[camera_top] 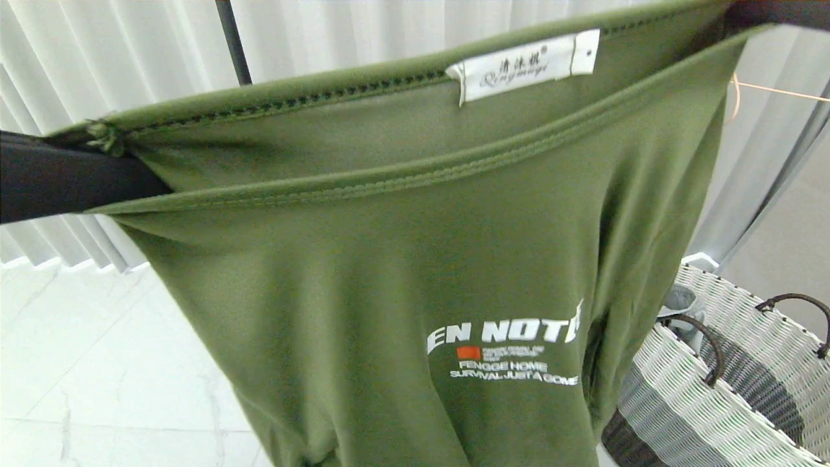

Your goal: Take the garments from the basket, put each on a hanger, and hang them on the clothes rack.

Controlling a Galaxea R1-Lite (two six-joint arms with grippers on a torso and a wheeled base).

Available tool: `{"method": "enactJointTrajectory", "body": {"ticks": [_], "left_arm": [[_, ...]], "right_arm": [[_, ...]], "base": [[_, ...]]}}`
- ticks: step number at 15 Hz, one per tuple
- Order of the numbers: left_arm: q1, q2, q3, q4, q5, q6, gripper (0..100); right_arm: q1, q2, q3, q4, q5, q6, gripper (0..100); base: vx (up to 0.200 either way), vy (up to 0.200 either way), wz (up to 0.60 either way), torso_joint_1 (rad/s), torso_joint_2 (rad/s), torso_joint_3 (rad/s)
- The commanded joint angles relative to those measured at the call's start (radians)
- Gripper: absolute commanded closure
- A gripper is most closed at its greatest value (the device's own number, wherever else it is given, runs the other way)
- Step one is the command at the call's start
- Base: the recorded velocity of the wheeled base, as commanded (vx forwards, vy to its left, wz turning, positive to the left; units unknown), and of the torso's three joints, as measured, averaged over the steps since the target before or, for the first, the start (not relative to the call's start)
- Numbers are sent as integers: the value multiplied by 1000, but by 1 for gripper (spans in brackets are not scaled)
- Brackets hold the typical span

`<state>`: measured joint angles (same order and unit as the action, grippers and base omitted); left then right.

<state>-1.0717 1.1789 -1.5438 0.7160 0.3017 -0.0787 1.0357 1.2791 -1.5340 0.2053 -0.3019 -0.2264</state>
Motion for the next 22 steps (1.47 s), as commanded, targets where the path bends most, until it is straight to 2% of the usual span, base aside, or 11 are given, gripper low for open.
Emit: {"method": "enactJointTrajectory", "body": {"ticks": [1,5,7,8,10,12,15,19,22], "left_arm": [[-62,-38,7,0,-1,0,100],[-109,-61,8,0,-1,0,100],[-96,-48,-10,0,7,11,100],[-47,-27,-41,-1,14,30,100],[133,44,-108,-9,7,54,100],[208,111,-160,-32,-16,82,100],[228,163,-156,-75,-53,83,100],[230,165,-154,-75,-56,83,100],[228,153,-165,-75,-56,108,100]], "right_arm": [[1,89,-9,-83,15,-11,100],[0,86,-5,-78,9,-14,100],[-66,69,-14,-34,-6,-14,100],[-103,54,-31,0,-9,-18,100],[-155,26,-55,39,-9,-16,100],[-192,-9,-49,74,-9,-14,100],[-191,-67,0,158,-6,-8,100],[-187,-89,26,157,-5,-13,100],[-181,-90,5,166,-2,-65,100]], "base": [[0,0,0,0,0,0],[0,0,0,0,0,0],[0,0,0,0,0,0],[0,0,0,0,0,0],[0,0,0,0,0,0],[0,0,0,0,0,0],[0,0,0,0,0,0],[0,0,0,0,0,0],[0,0,0,0,0,0]]}}
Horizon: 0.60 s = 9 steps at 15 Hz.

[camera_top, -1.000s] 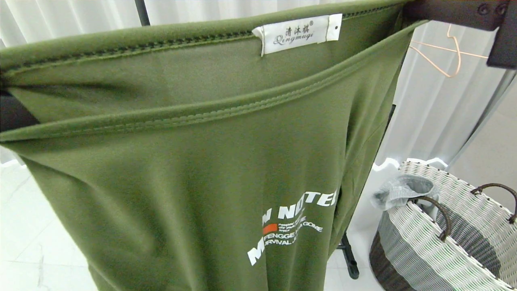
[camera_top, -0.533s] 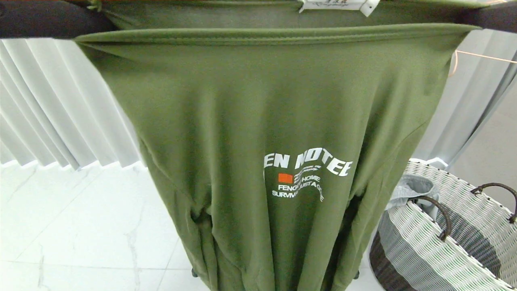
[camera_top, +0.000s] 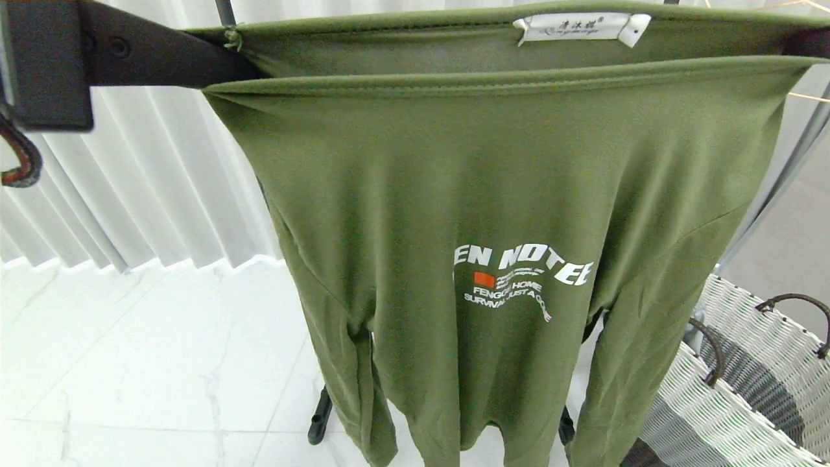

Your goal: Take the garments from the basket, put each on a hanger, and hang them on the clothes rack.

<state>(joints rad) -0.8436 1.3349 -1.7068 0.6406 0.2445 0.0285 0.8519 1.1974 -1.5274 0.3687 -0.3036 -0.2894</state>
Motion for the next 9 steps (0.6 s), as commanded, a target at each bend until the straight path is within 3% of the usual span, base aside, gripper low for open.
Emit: {"method": "enactJointTrajectory", "body": {"ticks": [1,8,9], "left_arm": [[0,-5,3,1,1,1,100],[0,1,6,-1,1,-6,100],[0,1,7,-1,1,-7,100]], "right_arm": [[3,-15,15,1,0,-1,100],[3,-24,43,2,0,1,100],[3,-22,43,7,0,1,0]], "base": [[0,0,0,0,0,0],[0,0,0,0,0,0],[0,0,0,0,0,0]]}}
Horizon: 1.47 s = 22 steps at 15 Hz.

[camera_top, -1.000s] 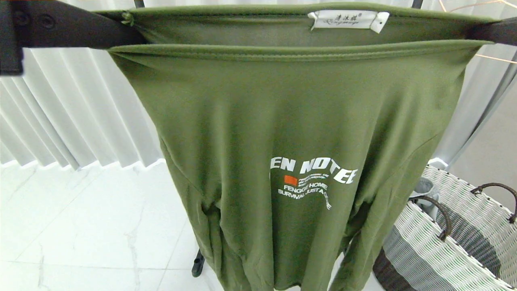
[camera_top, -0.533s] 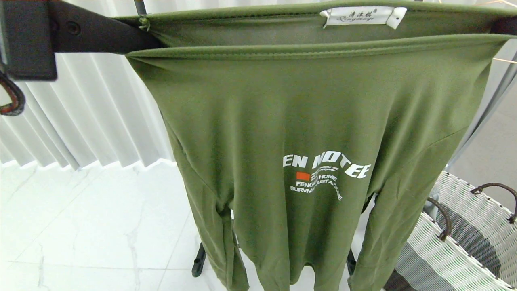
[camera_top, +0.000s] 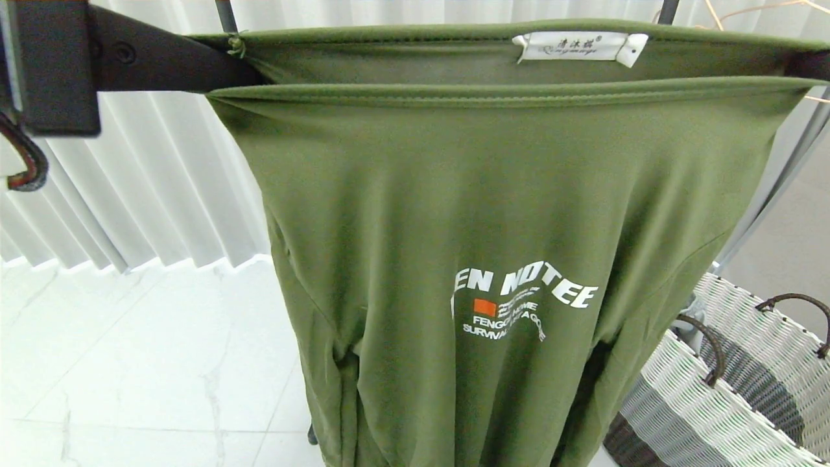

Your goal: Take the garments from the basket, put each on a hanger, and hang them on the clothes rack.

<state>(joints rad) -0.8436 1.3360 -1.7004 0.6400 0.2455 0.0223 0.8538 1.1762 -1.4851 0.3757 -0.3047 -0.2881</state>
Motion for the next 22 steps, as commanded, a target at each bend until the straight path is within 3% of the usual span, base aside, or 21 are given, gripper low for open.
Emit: {"method": "enactJointTrajectory", "body": {"ticks": [1,5,6,8,11,12,14,15,16,17,19,22], "left_arm": [[0,-1,1,0,0,-1,100],[6,-1,21,0,17,8,100],[12,2,42,-2,63,4,100],[14,-3,82,-3,93,2,100],[15,-4,97,-3,113,1,100],[15,-11,99,-2,141,5,100],[31,-34,119,-2,178,8,100],[67,-52,147,-2,189,8,100],[104,-67,176,-2,189,10,100],[124,-86,205,-2,189,13,100],[124,-127,246,-3,181,71,100],[133,-155,277,-3,176,93,100]], "right_arm": [[-2,0,2,6,1,0,0],[-2,-26,65,0,4,0,0],[-1,-58,120,-11,24,6,0],[-1,-93,140,-20,78,40,0],[-6,-122,169,-20,78,101,0],[-58,-128,192,-12,68,102,0],[-337,-128,227,69,68,81,0],[-466,-132,233,118,82,32,0],[-555,-133,246,126,102,7,0],[-627,-133,272,123,118,1,0],[-690,-144,305,126,116,-22,0],[-832,-159,353,120,119,-158,0]], "base": [[0,0,0,0,0,0],[0,0,0,0,0,0],[0,0,0,0,0,0],[0,0,0,0,0,0],[0,0,0,0,0,0],[0,0,0,0,0,0],[0,0,0,0,0,0],[0,0,0,0,0,0],[0,0,0,0,0,0],[0,0,0,0,0,0],[0,0,0,0,0,0],[0,0,0,0,0,0]]}}
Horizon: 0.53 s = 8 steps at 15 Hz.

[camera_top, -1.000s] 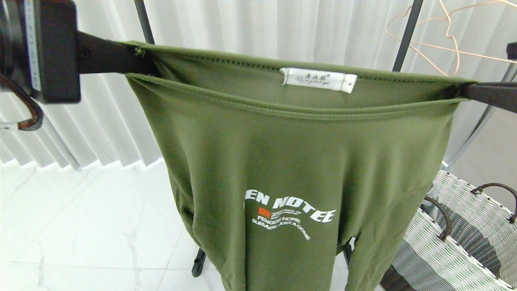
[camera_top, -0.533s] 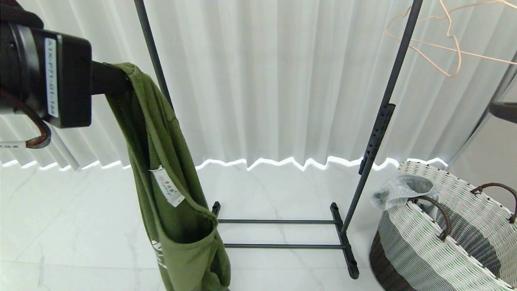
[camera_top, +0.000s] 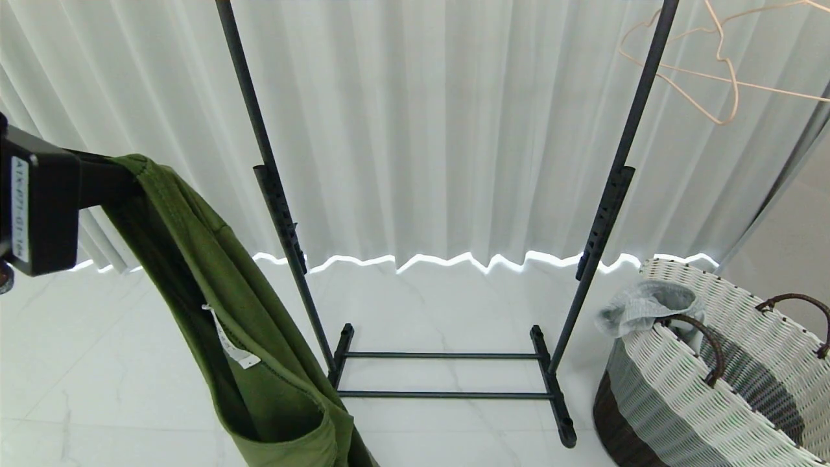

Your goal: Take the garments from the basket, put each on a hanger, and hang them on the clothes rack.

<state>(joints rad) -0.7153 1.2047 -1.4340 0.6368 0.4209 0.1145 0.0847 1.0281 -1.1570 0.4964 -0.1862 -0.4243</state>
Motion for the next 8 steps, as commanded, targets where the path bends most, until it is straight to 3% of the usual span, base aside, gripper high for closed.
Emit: {"method": "enactJointTrajectory", "body": {"ticks": [1,8], "left_arm": [[16,-27,18,0,-4,-1,100],[22,-31,34,0,-8,7,100]], "right_arm": [[-74,-16,33,-1,-4,-28,0],[-114,-52,60,1,-6,-27,0]], "base": [[0,0,0,0,0,0],[0,0,0,0,0,0]]}}
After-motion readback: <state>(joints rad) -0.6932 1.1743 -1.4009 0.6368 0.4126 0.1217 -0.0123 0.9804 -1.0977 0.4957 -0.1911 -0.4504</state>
